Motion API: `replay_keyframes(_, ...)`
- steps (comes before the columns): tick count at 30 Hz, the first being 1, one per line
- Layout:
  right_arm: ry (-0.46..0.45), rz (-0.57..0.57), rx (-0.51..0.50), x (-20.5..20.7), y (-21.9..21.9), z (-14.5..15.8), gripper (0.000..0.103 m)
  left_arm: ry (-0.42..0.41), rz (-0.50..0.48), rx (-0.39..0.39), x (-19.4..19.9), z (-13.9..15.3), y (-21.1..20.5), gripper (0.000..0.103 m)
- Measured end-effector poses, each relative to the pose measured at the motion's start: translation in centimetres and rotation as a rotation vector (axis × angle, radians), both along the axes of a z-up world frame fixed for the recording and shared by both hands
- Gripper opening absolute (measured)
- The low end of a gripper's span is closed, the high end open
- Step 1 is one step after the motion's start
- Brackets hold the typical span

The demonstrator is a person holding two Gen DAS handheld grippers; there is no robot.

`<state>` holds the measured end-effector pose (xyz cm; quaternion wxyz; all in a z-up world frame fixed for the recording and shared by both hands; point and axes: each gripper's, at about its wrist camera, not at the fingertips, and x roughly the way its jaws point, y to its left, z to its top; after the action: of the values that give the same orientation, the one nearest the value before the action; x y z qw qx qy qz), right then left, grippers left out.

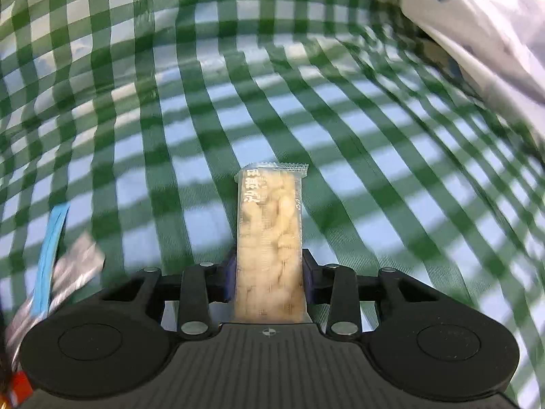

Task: Organize snacks
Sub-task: 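Carry the dark chocolate bar with the left tool while the right tool carries the nougat bar over the box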

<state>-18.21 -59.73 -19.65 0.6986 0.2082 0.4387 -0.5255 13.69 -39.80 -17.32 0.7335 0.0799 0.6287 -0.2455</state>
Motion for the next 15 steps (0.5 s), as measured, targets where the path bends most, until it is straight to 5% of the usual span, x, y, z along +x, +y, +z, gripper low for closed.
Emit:
replay_keyframes(9,-0.186,-0.064,0.050,-5.5,10.8,6.1,0.038,-0.072,-0.094,-0.117,-5.9,8.2,8.9,0.042)
replay_keyframes(15,-0.255,0.033,0.052,-6.1,19.6,11.4,0.038,-0.147,-0.130,-0.182,-10.3,14.2,16.0,0.042)
